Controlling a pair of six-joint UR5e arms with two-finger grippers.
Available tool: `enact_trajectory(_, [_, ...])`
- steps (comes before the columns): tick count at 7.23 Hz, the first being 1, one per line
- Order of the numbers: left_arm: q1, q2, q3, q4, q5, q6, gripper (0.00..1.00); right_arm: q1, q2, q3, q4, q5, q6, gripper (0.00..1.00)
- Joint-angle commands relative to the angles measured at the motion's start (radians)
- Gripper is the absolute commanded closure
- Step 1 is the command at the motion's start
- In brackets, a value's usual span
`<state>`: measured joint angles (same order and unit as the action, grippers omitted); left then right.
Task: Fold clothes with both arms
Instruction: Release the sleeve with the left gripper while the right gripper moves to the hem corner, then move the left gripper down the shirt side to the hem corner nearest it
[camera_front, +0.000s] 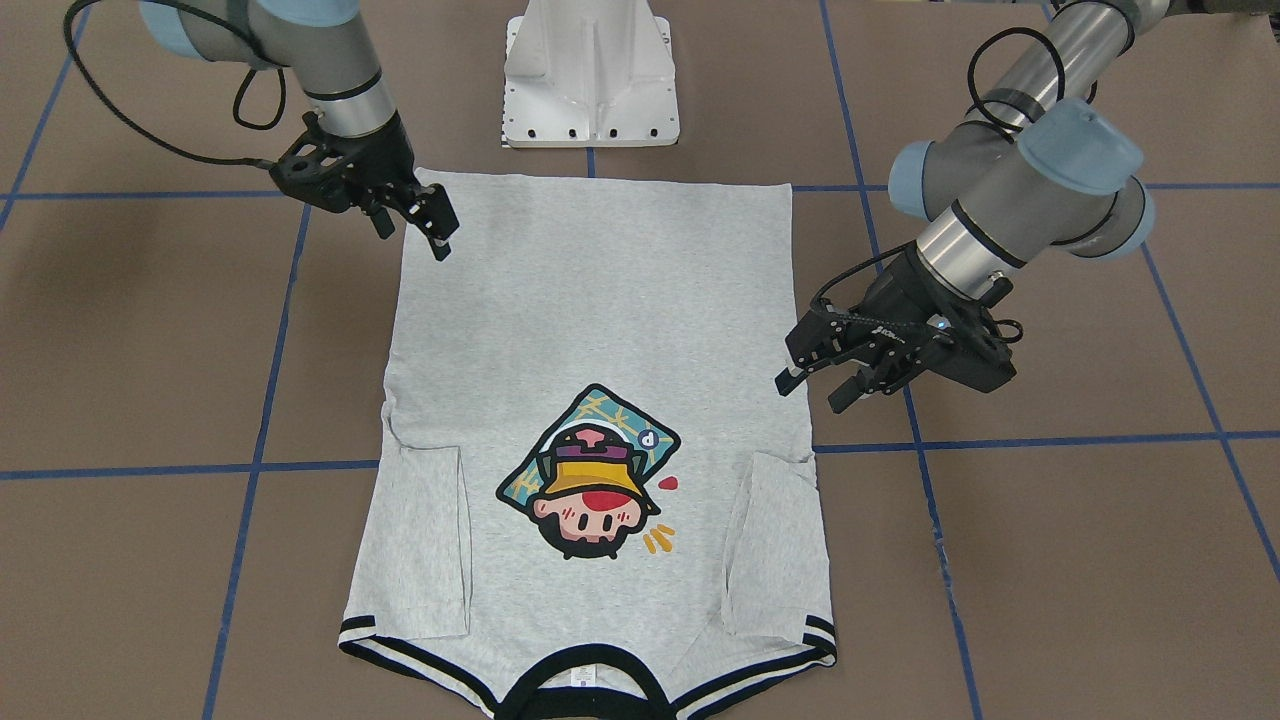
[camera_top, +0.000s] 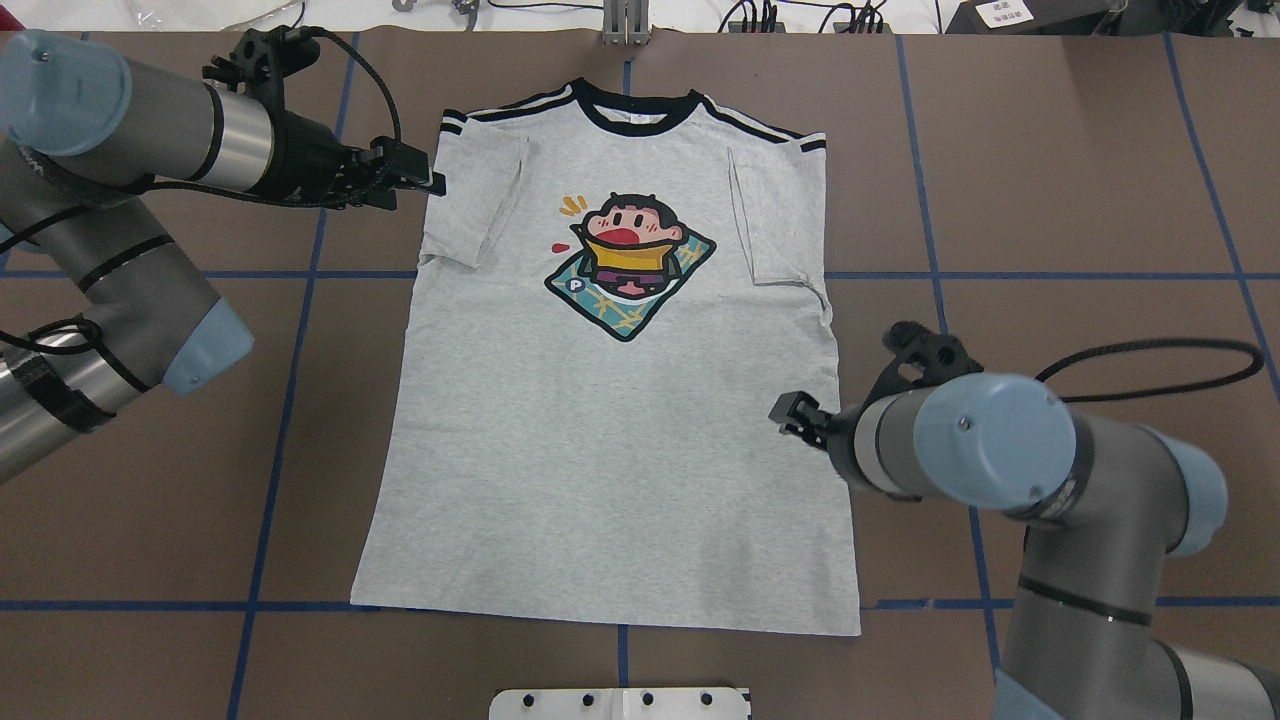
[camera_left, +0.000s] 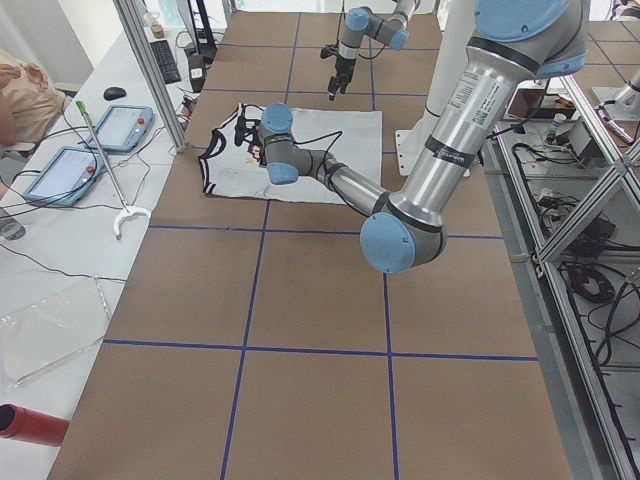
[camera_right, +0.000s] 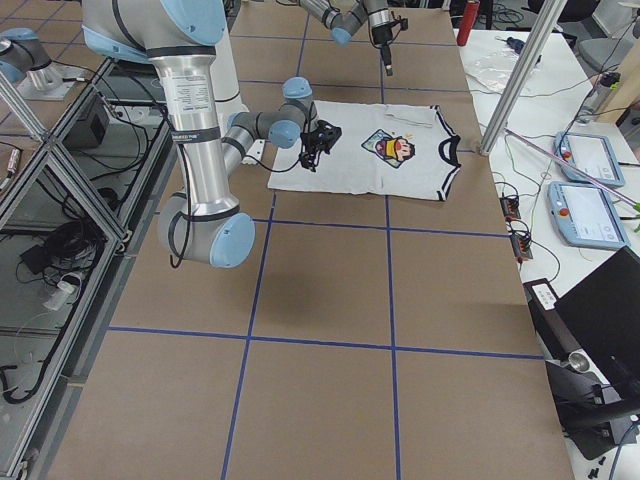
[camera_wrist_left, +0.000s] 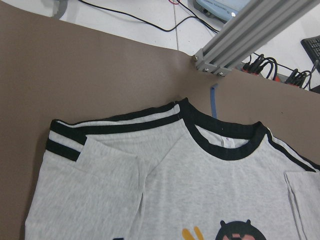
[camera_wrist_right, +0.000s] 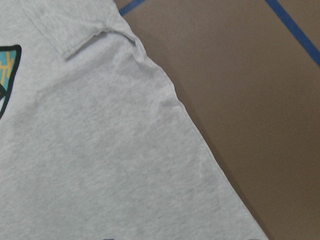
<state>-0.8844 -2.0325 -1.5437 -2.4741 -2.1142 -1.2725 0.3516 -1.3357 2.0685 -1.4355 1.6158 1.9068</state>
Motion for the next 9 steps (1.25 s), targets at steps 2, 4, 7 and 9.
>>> enact_trajectory(2, [0.001,0.026,-0.023,0.001,-0.001,-0.001,0.21,-0.189,-0.06,0.018,-0.011,-0.108,0.171,0.11])
enact_trajectory(4, [0.001,0.035,-0.021,0.001,0.003,-0.001,0.2,-0.268,-0.108,0.021,-0.011,-0.155,0.21,0.12])
enact_trajectory(7, [0.002,0.037,-0.018,0.001,0.011,-0.004,0.2,-0.312,-0.15,0.036,-0.008,-0.172,0.288,0.14])
enact_trajectory(9, [0.002,0.049,-0.018,0.0,0.014,-0.004,0.2,-0.313,-0.157,0.051,-0.008,-0.172,0.304,0.23])
